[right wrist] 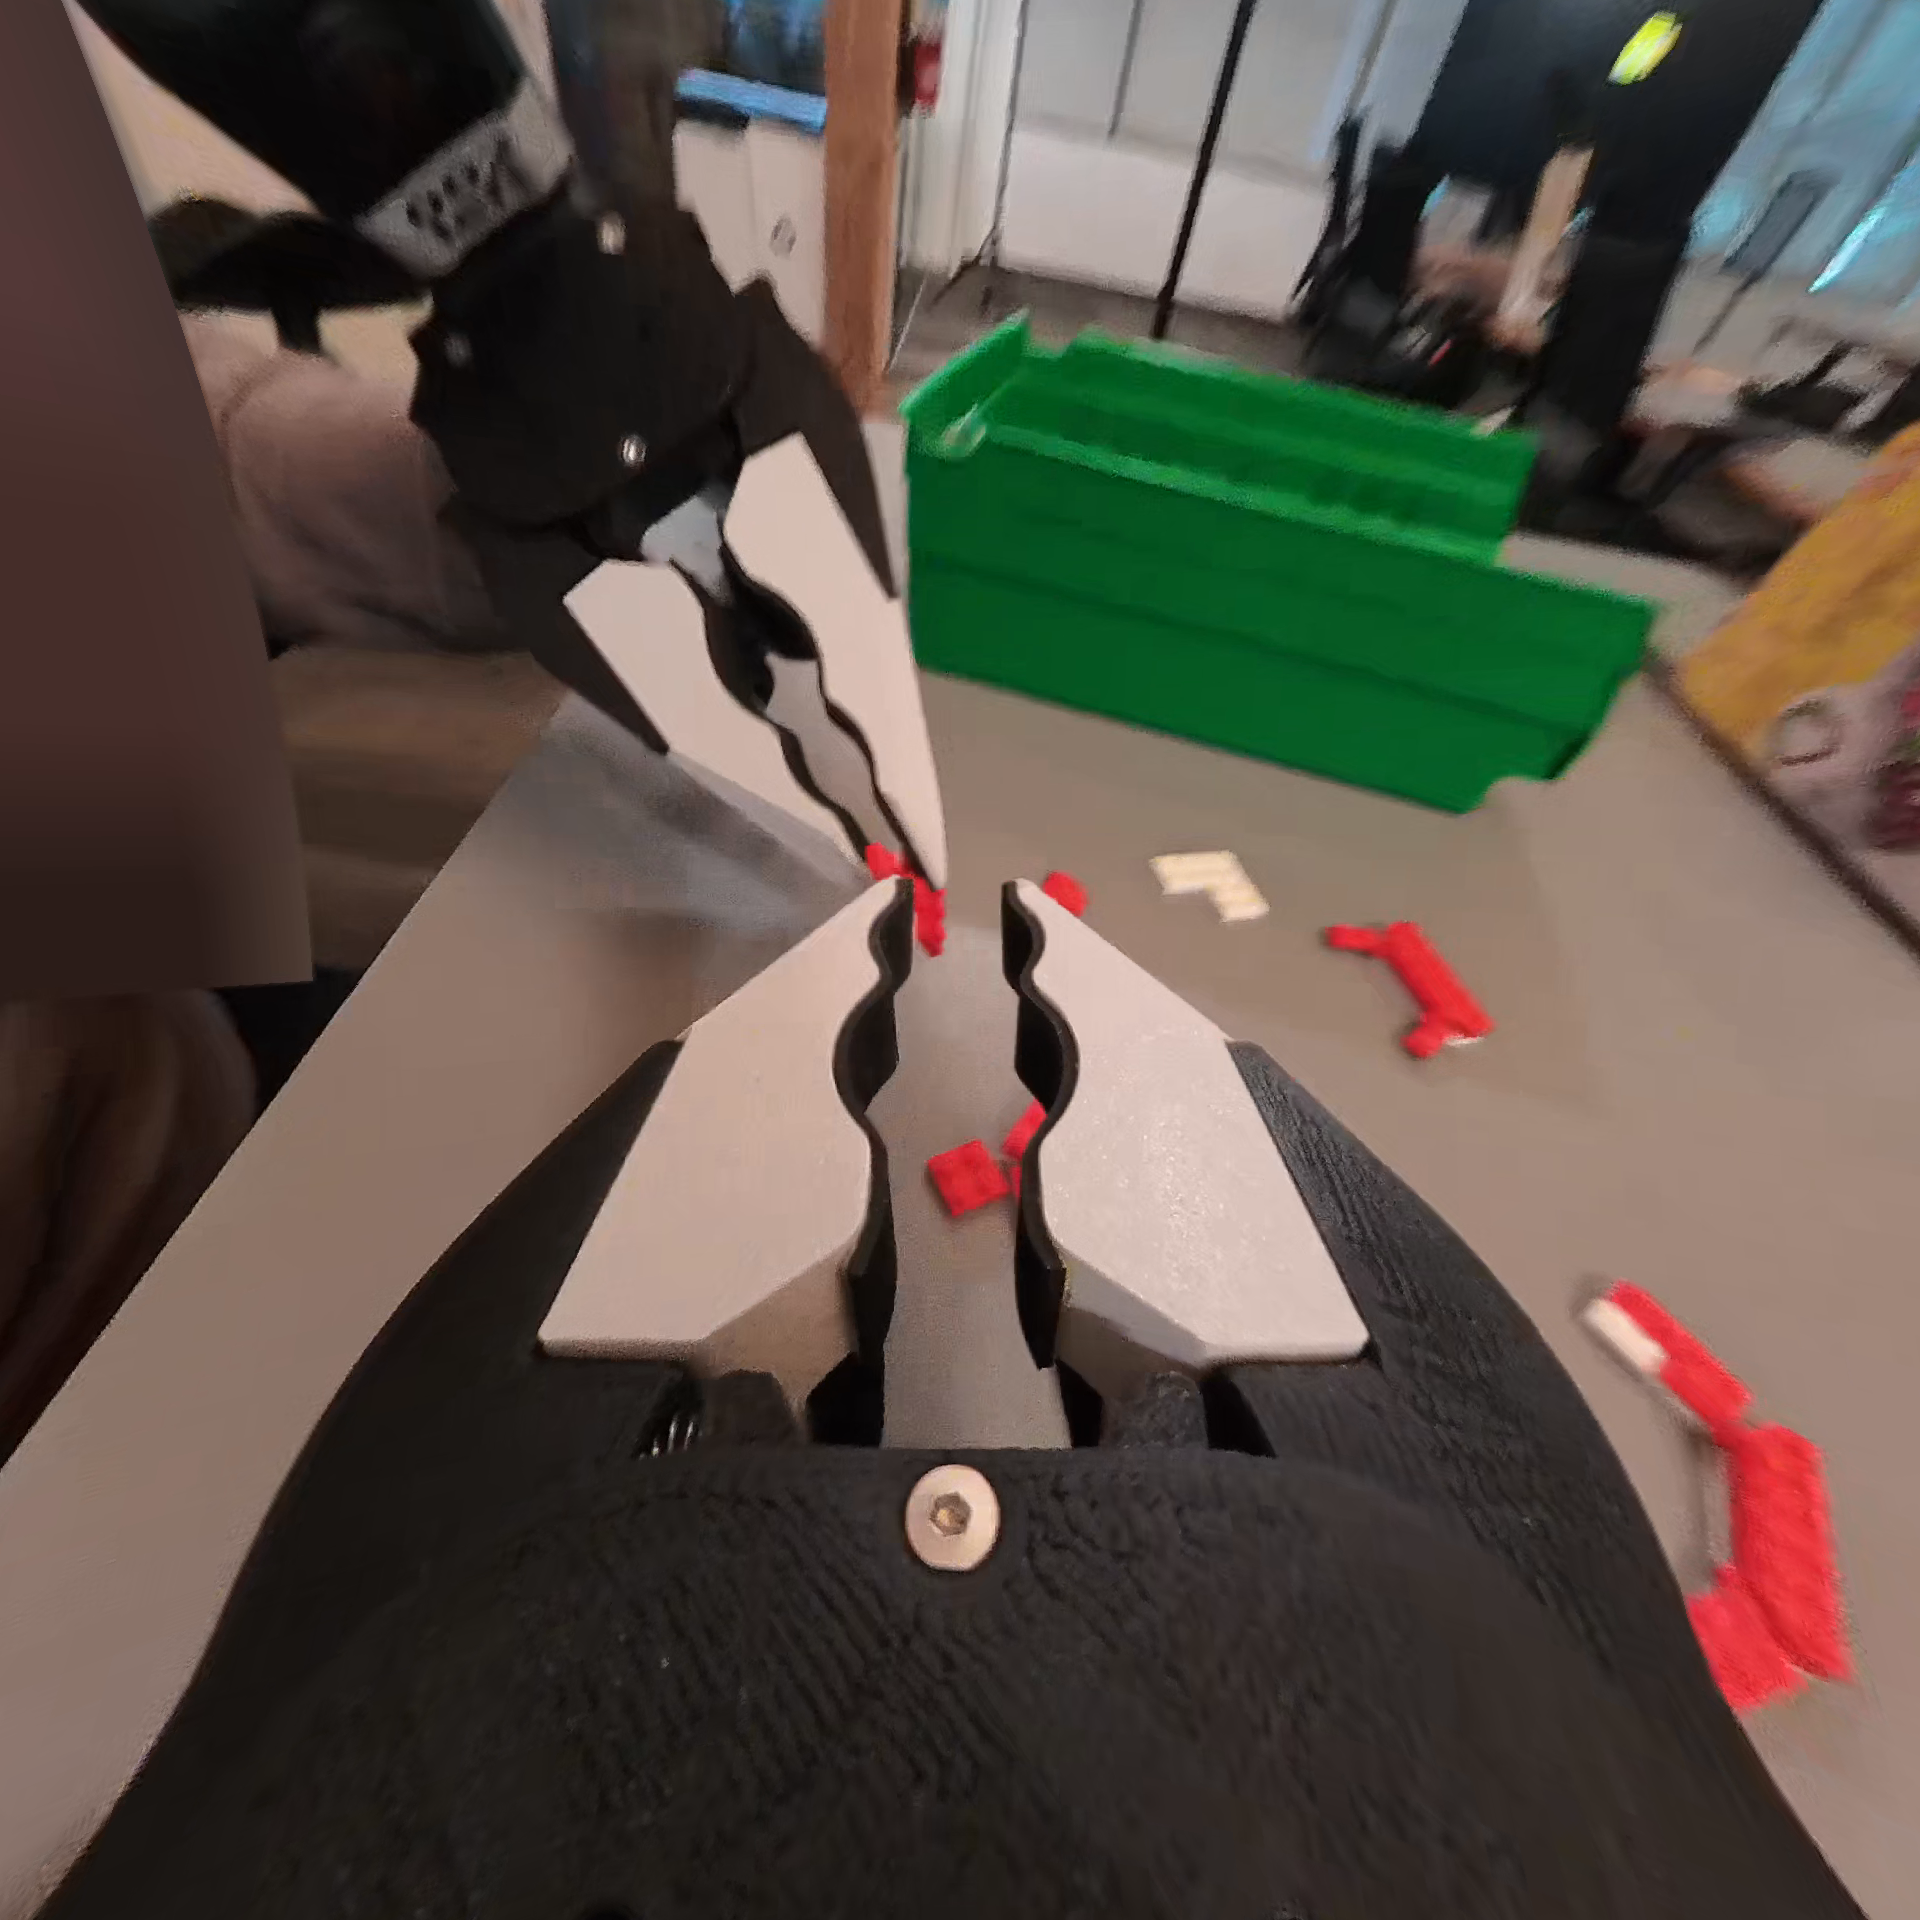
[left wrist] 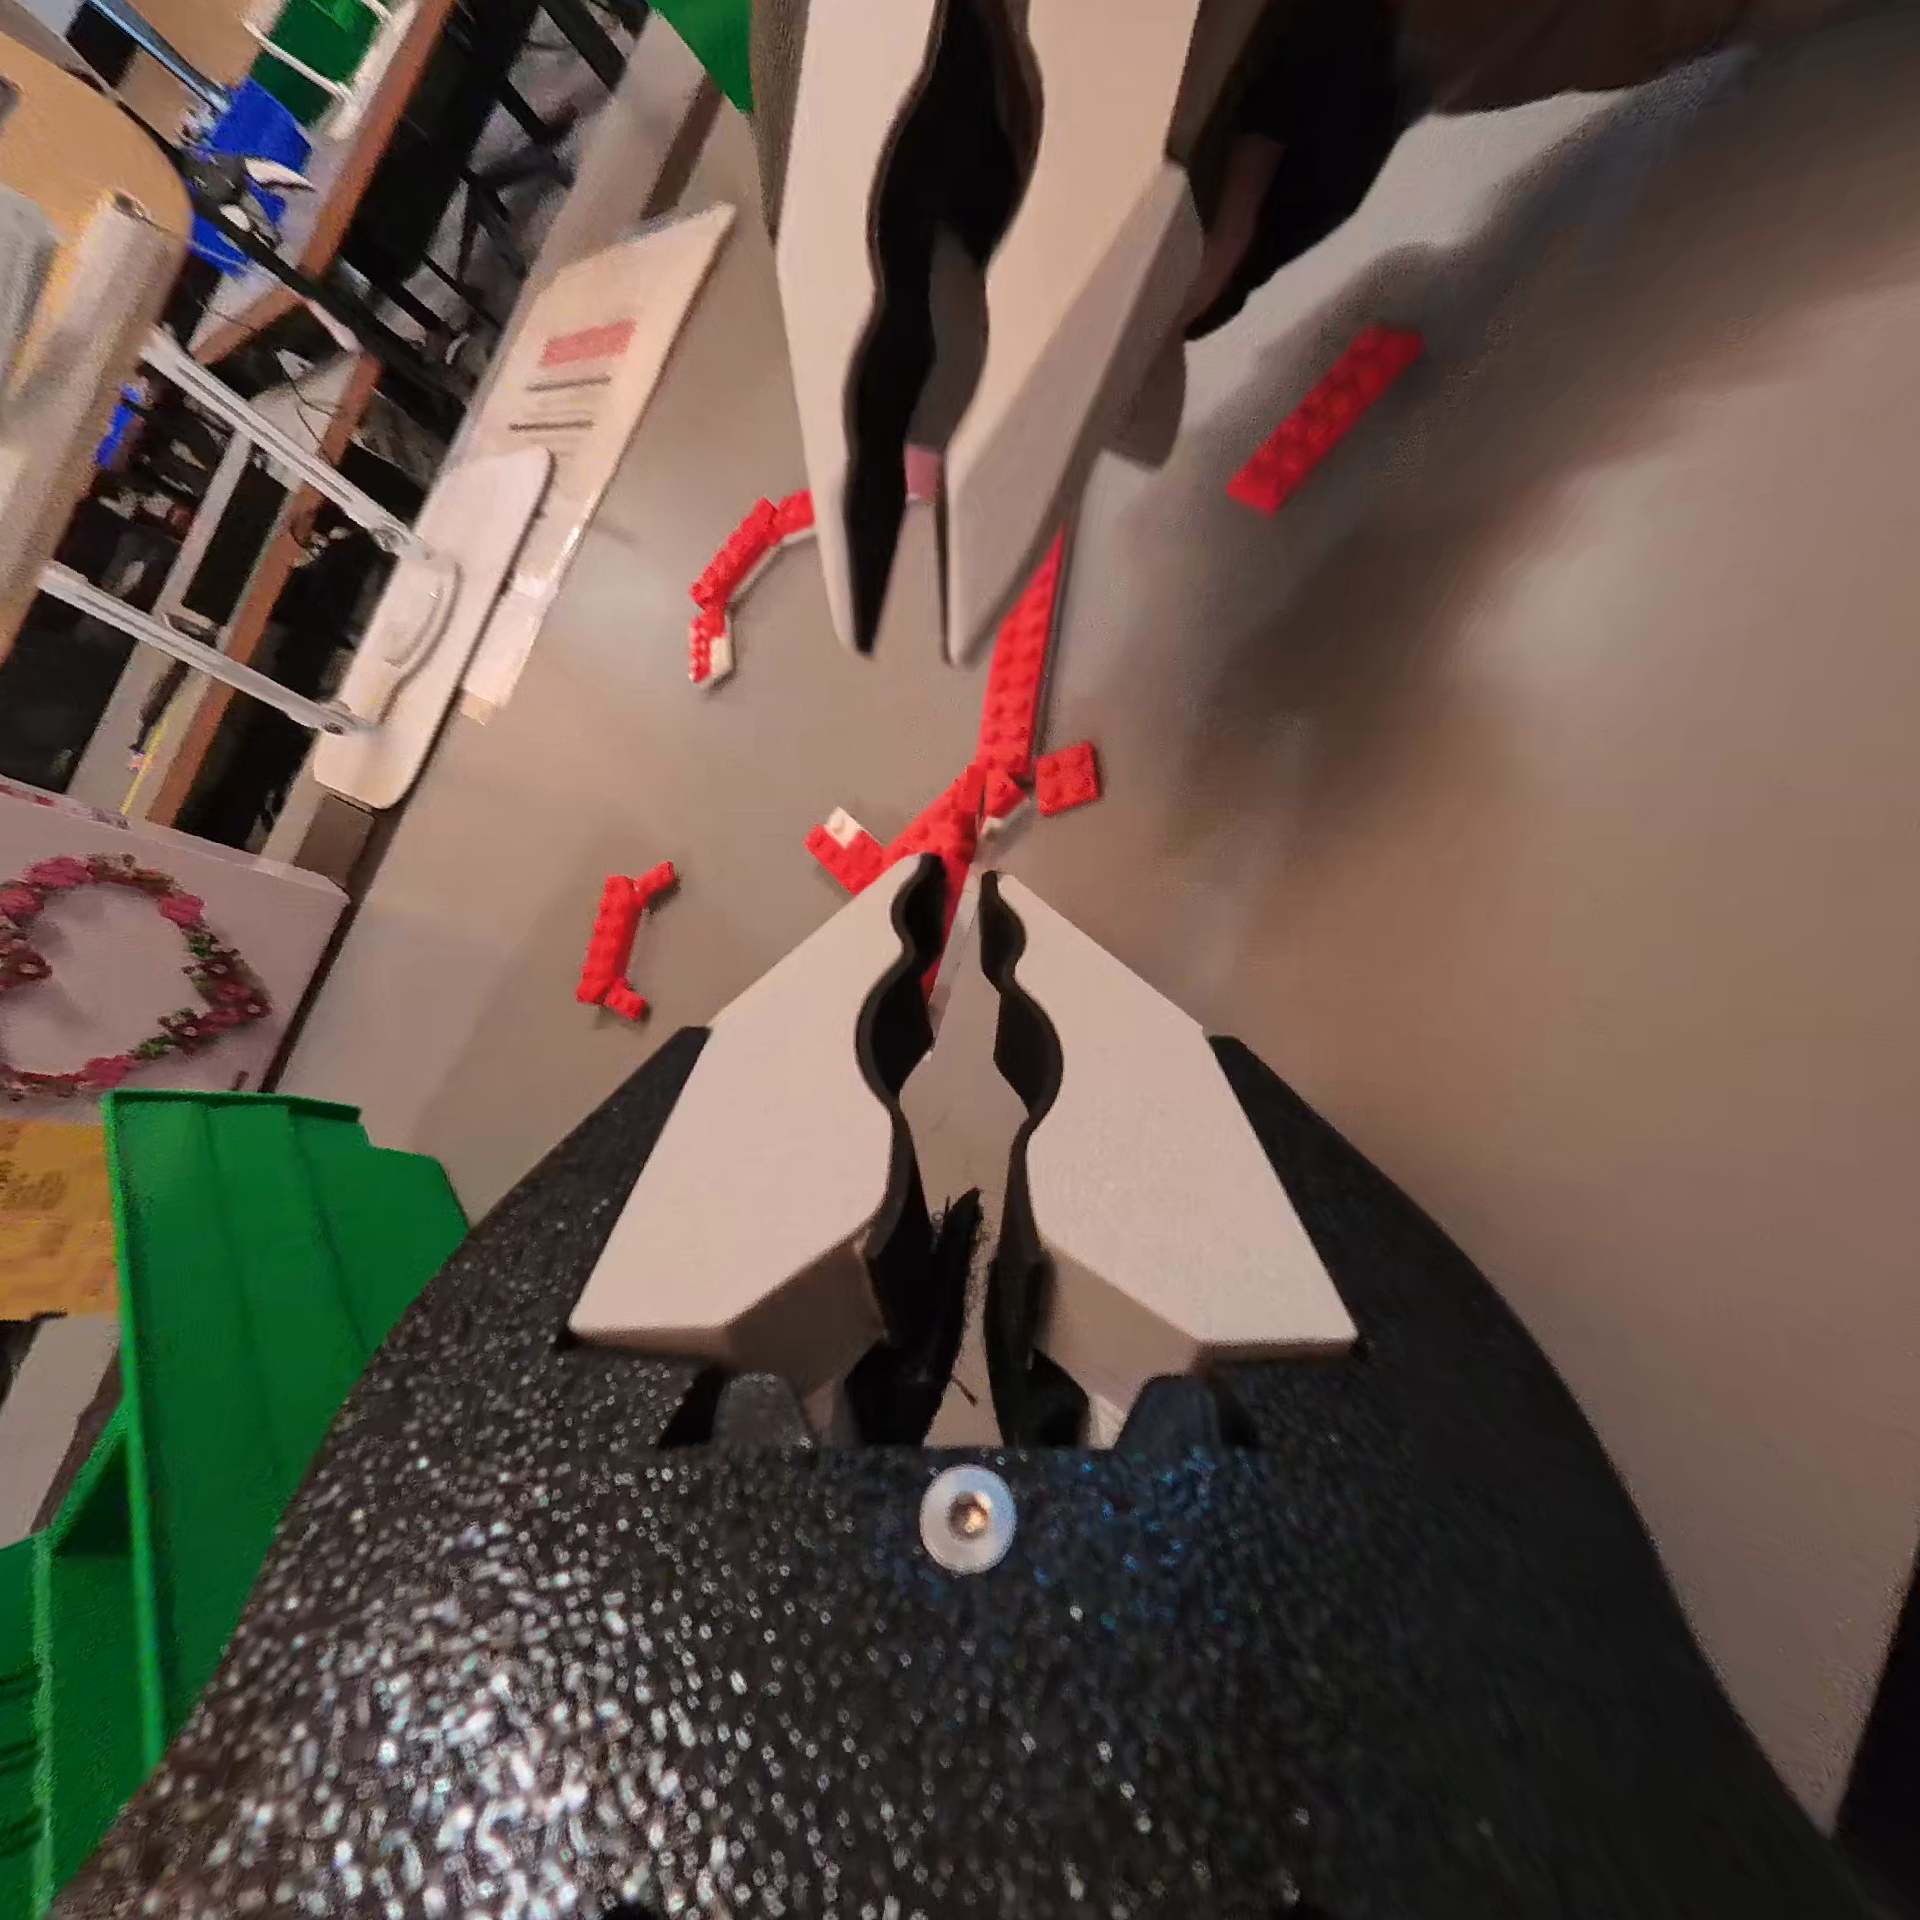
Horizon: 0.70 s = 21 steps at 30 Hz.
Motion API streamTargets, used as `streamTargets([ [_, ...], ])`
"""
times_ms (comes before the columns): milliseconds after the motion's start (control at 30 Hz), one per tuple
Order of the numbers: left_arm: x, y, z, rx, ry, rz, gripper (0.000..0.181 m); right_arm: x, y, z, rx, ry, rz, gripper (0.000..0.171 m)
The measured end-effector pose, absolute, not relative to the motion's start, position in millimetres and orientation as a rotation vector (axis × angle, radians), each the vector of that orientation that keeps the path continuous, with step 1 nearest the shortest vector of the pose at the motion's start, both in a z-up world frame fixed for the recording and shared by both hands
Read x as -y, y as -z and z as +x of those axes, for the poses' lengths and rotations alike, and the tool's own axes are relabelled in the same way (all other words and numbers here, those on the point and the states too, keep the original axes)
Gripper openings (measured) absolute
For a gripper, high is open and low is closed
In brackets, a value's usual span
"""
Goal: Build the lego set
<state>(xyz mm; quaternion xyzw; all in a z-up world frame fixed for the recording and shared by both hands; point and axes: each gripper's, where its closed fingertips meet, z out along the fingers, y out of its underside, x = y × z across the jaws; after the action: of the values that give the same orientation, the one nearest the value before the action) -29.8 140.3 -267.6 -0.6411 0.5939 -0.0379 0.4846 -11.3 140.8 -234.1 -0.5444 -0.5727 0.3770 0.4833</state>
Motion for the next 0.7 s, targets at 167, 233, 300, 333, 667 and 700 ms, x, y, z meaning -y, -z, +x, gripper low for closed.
streamTargets([
  [167, -155.5, 246.8, -14.1, -1.422, 0.123, -1.500, 0.005, -179.2, 194.3, 35.4, 1.128, -0.743, -1.213, 0.017],
  [233, -162.1, 237.8, -4.1, -1.411, 0.140, -1.472, 0.005, -194.5, 180.9, 58.6, 1.010, -0.647, -1.173, 0.018],
  [300, -171.0, 225.3, 7.1, -1.368, 0.160, -1.431, 0.005, -211.9, 166.4, 87.2, 0.863, -0.506, -1.124, 0.019],
  [333, -176.5, 217.7, 12.6, -1.331, 0.169, -1.412, 0.005, -219.9, 159.3, 103.6, 0.786, -0.420, -1.096, 0.019],
  [667, -252.0, 177.2, 35.7, -0.897, 0.208, -1.239, 0.006, -254.6, 164.6, 188.3, 0.410, -0.045, -1.090, 0.021],
  [700, -252.1, 178.4, 34.1, -0.895, 0.211, -1.224, 0.005, -255.4, 167.6, 187.8, 0.406, -0.048, -1.099, 0.021],
])
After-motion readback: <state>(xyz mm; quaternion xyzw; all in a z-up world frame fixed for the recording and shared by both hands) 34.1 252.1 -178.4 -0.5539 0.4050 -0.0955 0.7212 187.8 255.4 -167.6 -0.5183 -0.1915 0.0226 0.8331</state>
